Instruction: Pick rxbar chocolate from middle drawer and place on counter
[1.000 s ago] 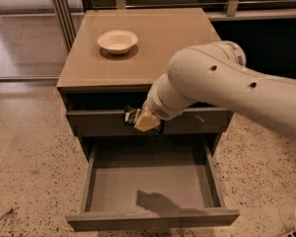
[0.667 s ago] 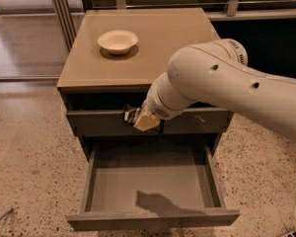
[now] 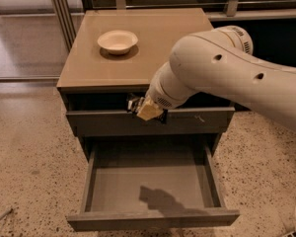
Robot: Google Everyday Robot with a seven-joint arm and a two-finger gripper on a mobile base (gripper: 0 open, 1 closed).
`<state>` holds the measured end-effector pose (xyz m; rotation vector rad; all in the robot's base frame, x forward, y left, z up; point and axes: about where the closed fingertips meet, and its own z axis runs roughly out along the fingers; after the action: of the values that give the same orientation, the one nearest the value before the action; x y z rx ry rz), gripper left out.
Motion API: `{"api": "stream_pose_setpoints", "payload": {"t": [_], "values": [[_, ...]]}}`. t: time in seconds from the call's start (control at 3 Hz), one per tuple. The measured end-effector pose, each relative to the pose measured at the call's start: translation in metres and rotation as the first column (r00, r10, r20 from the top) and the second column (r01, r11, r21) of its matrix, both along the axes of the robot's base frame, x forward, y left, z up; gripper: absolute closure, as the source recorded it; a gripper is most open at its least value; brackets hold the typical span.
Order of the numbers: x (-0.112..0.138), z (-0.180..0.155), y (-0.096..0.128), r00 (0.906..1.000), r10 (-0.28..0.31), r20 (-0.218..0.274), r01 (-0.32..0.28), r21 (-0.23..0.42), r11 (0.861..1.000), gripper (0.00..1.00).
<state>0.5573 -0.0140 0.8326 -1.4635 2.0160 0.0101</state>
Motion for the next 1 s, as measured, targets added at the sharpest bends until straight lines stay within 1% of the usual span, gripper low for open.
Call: {"api": "stream_pose_setpoints", "payload": {"t": [0.33, 0.67, 1.0], "values": [[0.024, 0.035, -0.011, 0.9974, -0.030, 0.065, 0.029, 0.009, 1.000, 1.00], [0.047, 0.074, -0.024, 0.9875, -0.053, 0.148, 0.042, 0.081, 0.996, 1.00], [0.047, 0.074, -0.024, 0.9875, -0.053, 0.148, 0.042, 0.081, 0.996, 1.00]]}}
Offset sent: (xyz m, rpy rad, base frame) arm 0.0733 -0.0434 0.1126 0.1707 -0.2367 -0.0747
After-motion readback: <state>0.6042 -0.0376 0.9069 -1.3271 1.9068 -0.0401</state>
